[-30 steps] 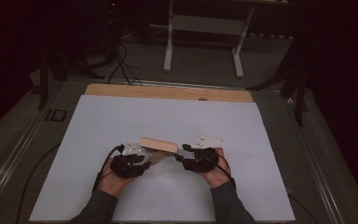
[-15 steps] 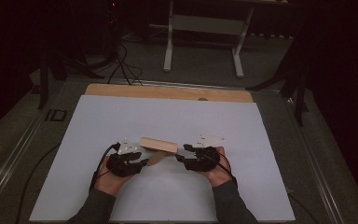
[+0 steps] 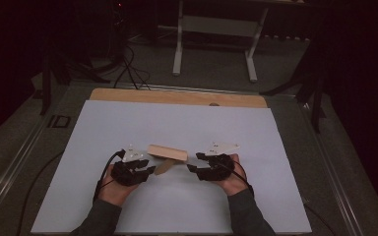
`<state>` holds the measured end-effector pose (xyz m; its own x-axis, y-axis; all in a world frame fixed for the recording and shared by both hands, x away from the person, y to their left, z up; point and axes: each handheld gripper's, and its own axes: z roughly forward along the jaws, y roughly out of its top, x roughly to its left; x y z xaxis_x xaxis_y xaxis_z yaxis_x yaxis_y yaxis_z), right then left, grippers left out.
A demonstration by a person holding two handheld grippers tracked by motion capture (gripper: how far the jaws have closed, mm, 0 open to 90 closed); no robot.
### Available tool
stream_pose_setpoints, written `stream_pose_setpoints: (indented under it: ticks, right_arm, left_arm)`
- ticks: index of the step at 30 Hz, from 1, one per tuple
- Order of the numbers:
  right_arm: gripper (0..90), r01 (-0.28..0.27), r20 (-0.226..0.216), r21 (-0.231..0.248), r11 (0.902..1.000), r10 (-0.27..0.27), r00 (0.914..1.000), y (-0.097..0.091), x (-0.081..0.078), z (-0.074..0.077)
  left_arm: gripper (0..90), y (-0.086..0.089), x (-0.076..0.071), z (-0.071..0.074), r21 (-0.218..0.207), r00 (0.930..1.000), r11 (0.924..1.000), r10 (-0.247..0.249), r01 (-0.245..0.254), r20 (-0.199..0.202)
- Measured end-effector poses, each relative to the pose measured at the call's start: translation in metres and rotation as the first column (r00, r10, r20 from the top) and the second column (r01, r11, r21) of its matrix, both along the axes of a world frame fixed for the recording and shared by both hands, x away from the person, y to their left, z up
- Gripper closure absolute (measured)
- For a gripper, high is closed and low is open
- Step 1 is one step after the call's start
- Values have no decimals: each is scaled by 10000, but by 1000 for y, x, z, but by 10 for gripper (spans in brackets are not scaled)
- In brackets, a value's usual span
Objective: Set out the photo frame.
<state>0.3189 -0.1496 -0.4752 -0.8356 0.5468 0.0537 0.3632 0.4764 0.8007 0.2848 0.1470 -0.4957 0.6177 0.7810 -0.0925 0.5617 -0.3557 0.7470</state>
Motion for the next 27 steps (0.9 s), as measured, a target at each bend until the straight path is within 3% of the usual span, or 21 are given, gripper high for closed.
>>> stream_pose_setpoints:
  ticks: [8, 16, 21, 27]
  right_arm:
    - [432, 218, 147, -329, 9992, -214, 9997, -7, 3, 2]
    - [466, 803, 255, -276, 9964, -796, 9965, -14, 6, 4]
    - [505, 1194, 358, -125, 9928, -1188, 9923, -16, 9, 3]
    - [616, 1607, 644, 27, 9870, -1605, 9849, -9, 10, 0]
  left_arm:
    - [664, 1, 1, 3, -29, 10000, 10000, -69, 69, -13]
    - [684, 2, 1, 6, -135, 9997, 9997, -216, 217, 71]
    - [696, 0, 1, 9, -120, 9994, 9995, -294, 296, 187]
    - [722, -1, 3, 10, 7, 9990, 9992, -400, 400, 211]
